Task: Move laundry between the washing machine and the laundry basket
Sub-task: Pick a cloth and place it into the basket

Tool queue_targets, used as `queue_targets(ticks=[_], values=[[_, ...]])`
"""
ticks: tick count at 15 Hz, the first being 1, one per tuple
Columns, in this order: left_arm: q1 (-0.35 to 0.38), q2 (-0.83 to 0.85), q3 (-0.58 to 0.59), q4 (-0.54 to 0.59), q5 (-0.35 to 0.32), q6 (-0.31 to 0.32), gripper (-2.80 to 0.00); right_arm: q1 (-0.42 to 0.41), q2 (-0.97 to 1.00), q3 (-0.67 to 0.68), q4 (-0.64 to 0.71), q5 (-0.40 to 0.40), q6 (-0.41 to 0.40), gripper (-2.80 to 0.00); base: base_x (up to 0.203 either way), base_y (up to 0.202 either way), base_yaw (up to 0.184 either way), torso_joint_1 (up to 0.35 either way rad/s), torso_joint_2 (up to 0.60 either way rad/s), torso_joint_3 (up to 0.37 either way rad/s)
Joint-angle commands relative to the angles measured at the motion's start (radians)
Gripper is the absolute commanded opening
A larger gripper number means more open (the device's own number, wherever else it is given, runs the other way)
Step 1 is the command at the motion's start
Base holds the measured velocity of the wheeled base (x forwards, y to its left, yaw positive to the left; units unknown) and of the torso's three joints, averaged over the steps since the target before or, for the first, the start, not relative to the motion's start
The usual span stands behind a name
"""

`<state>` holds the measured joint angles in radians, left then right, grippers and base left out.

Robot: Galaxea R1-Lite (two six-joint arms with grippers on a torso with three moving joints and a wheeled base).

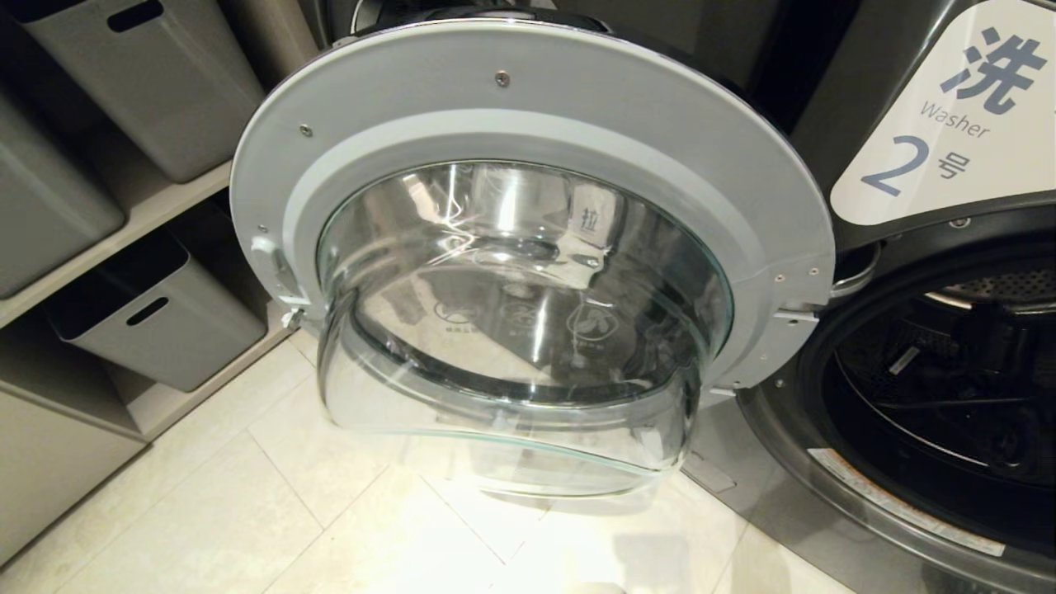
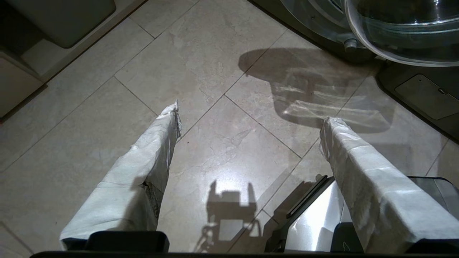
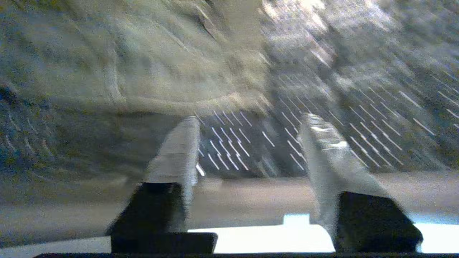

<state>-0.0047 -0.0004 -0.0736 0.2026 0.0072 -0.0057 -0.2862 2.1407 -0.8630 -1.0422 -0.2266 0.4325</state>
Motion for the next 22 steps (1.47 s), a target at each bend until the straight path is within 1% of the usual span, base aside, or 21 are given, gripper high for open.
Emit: queue_targets(ticks=[1, 4, 5, 7, 9, 11, 13, 15, 18, 22], values=[[0.0, -0.001, 0.0, 0.001, 0.0, 0.0, 0.0, 0.002, 0.132, -0.092, -0.042, 0.0, 0.005, 0.0, 0.0, 0.0, 0.0, 0.0, 0.0, 0.0], [0.0, -0.001, 0.0, 0.001, 0.0, 0.0, 0.0, 0.004, 0.275, -0.315, -0.067, 0.003, 0.019, 0.0, 0.0, 0.0, 0.0, 0.0, 0.0, 0.0], [0.0, -0.002, 0.0, 0.001, 0.0, 0.0, 0.0, 0.004, 0.315, -0.387, -0.068, 0.016, 0.025, 0.0, 0.0, 0.0, 0.0, 0.0, 0.0, 0.0], [0.0, -0.001, 0.0, 0.001, 0.0, 0.0, 0.0, 0.003, 0.368, -0.492, -0.061, 0.064, 0.031, 0.0, 0.0, 0.0, 0.0, 0.0, 0.0, 0.0], [0.0, -0.001, 0.0, 0.001, 0.0, 0.0, 0.0, 0.003, 0.376, -0.56, -0.009, 0.096, 0.045, 0.0, 0.0, 0.0, 0.0, 0.0, 0.0, 0.0], [0.001, -0.003, 0.0, 0.001, 0.0, 0.0, 0.0, 0.007, 0.381, -0.604, 0.056, 0.149, 0.079, 0.0, 0.0, 0.0, 0.0, 0.0, 0.0, 0.0], [0.0, -0.003, 0.0, 0.001, 0.0, 0.0, 0.0, 0.007, 0.391, -0.647, 0.124, 0.153, 0.077, 0.0, 0.0, 0.0, 0.0, 0.0, 0.0, 0.0], [0.0, -0.002, 0.0, 0.001, 0.0, 0.0, 0.0, 0.007, 0.4, -0.67, 0.177, 0.132, 0.058, 0.0, 0.0, 0.0, 0.0, 0.0, 0.0, 0.0], [0.0, -0.002, 0.0, 0.001, 0.0, 0.0, 0.0, 0.007, 0.412, -0.671, 0.19, 0.11, -0.024, 0.0, 0.0, 0.0, 0.0, 0.0, 0.0, 0.0], [0.0, -0.001, 0.0, 0.001, 0.0, 0.0, 0.0, -0.001, 0.407, -0.669, 0.191, 0.057, -0.154, 0.0, 0.0, 0.0, 0.0, 0.0, 0.0, 0.0]])
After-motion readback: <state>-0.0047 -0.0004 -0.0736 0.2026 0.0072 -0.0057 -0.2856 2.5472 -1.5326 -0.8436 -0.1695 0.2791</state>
